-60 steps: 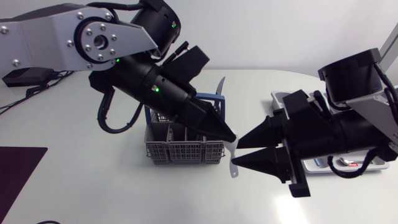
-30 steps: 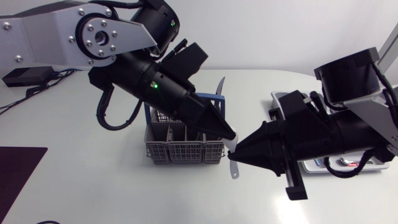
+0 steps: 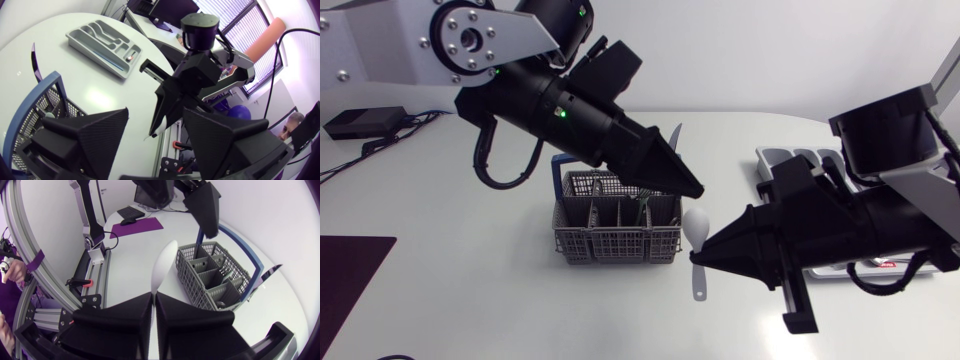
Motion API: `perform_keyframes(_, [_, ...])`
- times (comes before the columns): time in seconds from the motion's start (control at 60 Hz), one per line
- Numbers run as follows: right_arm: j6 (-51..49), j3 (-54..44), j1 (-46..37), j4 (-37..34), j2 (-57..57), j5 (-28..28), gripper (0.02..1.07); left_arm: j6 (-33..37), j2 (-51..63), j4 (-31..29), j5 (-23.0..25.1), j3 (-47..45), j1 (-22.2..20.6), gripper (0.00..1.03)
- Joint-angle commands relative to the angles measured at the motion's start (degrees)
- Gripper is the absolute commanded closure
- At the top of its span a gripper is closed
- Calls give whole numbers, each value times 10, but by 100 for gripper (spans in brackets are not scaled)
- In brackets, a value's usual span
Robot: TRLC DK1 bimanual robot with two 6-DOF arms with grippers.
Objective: Sort the cutlery from the basket into the organizer compartments.
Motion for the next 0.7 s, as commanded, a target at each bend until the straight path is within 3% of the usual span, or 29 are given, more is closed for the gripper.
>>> perform_keyframes(0.0, [-13,-19,-14,-22,-20,9,101,-12,2,13,-9,15,15,8])
perform_keyframes(0.067, [-30,-26,-36,-37,-35,17,101,-16,3,18,-21,14,22,8])
perform_keyframes(0.283, [-125,-57,-163,-78,-67,43,101,-10,6,41,-135,-6,22,8])
perform_keyframes(0.683, [-346,-93,-467,-80,-54,44,101,3,45,48,-337,-18,-77,8])
